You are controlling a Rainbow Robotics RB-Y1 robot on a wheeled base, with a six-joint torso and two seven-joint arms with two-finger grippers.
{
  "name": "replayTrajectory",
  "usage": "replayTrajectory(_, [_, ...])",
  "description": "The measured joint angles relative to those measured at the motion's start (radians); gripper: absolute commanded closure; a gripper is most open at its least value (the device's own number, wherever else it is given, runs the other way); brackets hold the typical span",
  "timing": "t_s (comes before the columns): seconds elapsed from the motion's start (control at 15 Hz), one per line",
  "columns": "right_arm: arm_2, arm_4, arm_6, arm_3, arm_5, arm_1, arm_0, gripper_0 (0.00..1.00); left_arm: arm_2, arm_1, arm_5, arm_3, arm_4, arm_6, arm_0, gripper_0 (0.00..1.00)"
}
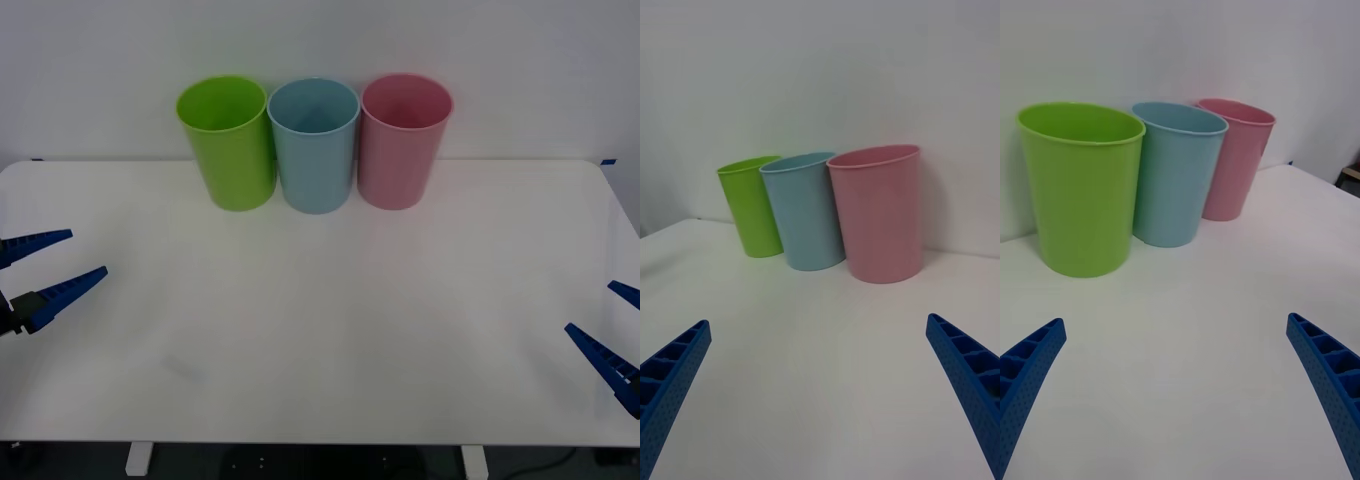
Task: Grasp the object on the table and drop it into the matching bin: aluminum can to the light blue bin, PET bottle to the pink bin.
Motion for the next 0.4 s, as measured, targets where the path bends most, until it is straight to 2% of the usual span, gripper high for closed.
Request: replayTrajectory(0.4, [0.0,0.0,0.0,0.0,0.0,0.0,0.0,0.0,0.007,0.0,-0.005,-0.001,0.012,-0.015,0.033,0.0])
